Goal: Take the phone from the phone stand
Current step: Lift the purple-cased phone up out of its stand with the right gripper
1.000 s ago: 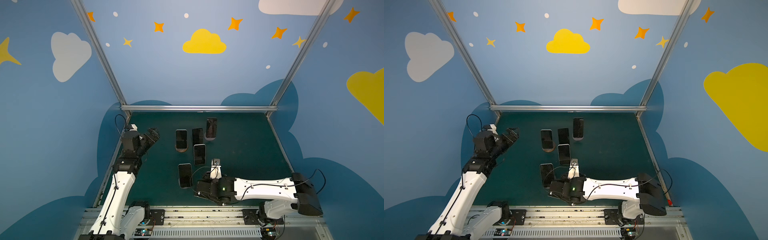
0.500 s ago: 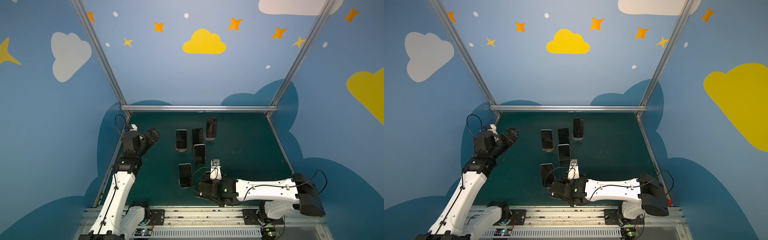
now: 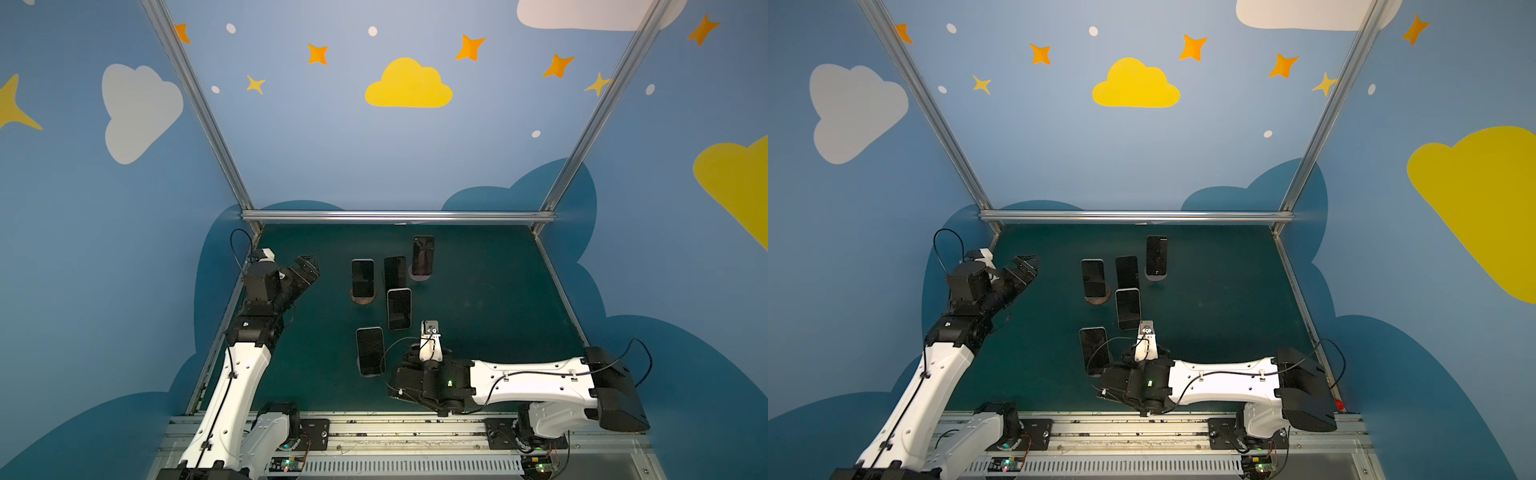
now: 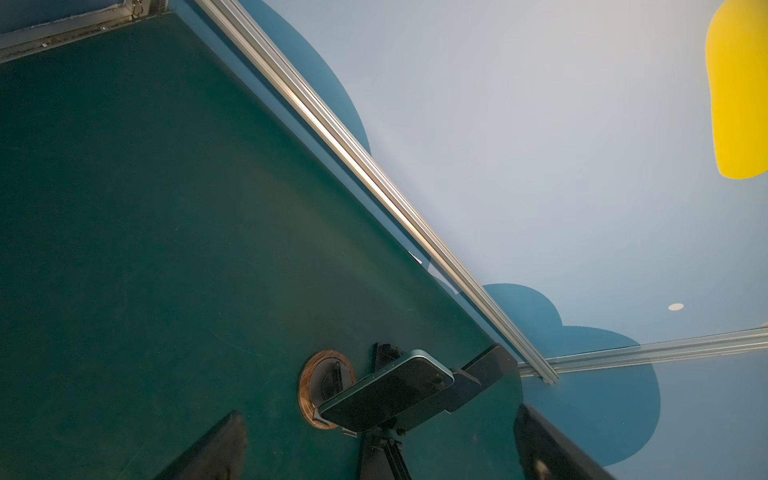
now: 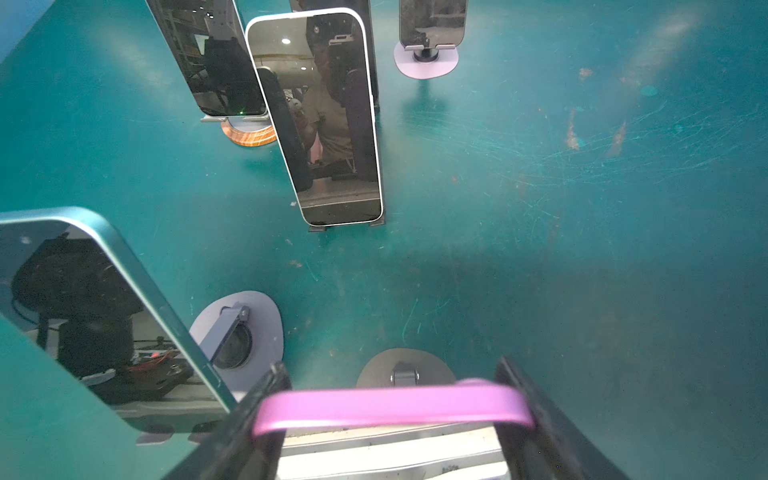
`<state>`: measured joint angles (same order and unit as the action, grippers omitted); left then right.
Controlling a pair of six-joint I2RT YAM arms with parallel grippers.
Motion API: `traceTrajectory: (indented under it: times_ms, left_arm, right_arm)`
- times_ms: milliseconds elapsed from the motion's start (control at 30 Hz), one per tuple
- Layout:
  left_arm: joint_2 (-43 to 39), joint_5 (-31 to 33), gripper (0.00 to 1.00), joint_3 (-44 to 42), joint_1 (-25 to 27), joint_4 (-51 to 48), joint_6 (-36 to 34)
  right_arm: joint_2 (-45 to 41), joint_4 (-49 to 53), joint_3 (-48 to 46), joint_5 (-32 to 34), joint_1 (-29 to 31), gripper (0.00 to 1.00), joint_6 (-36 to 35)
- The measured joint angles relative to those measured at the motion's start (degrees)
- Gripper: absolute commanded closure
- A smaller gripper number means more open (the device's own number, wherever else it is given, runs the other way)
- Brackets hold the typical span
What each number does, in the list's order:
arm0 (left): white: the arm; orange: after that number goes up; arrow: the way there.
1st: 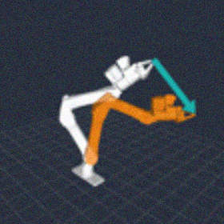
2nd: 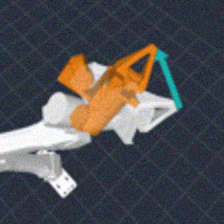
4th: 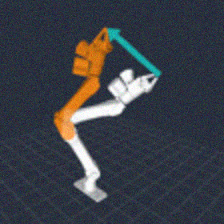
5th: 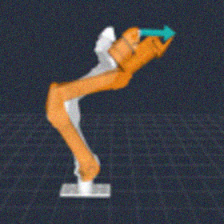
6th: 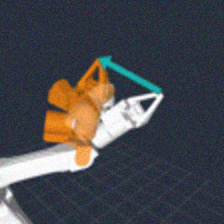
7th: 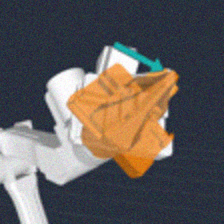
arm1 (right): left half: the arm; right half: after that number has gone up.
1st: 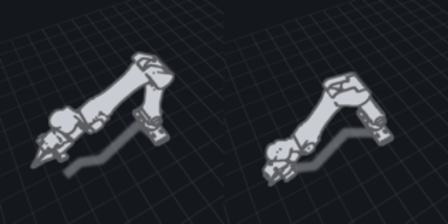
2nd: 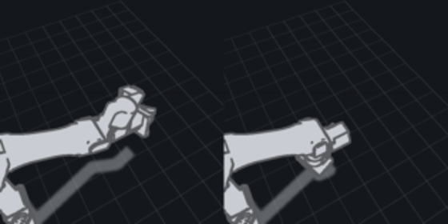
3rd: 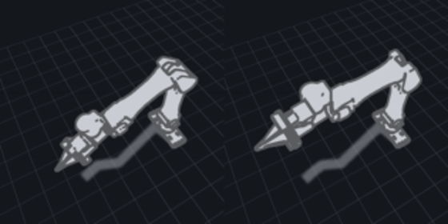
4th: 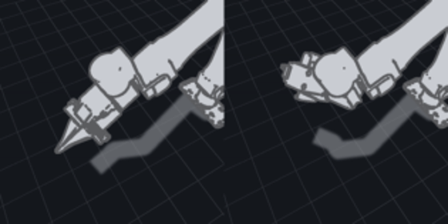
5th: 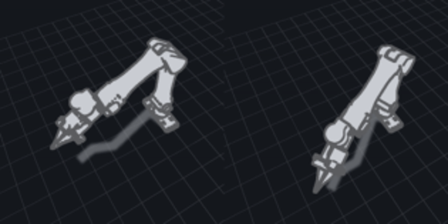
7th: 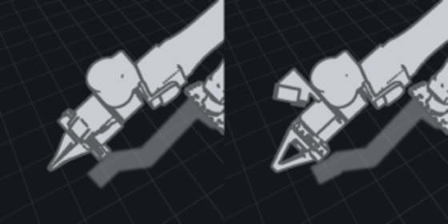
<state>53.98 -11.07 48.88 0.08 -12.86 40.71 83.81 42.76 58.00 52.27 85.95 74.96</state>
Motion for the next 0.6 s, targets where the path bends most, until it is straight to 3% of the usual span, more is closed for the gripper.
traceTrajectory:
  times_ms: [600]
  left_arm:
    - [0.0, 0.0, 0.01, 0.0, 0.0, 0.0, 0.0]
  right_arm:
    - [-1.2, 2.4, 0.7, 0.1, 0.9, 0.31, -3.0]
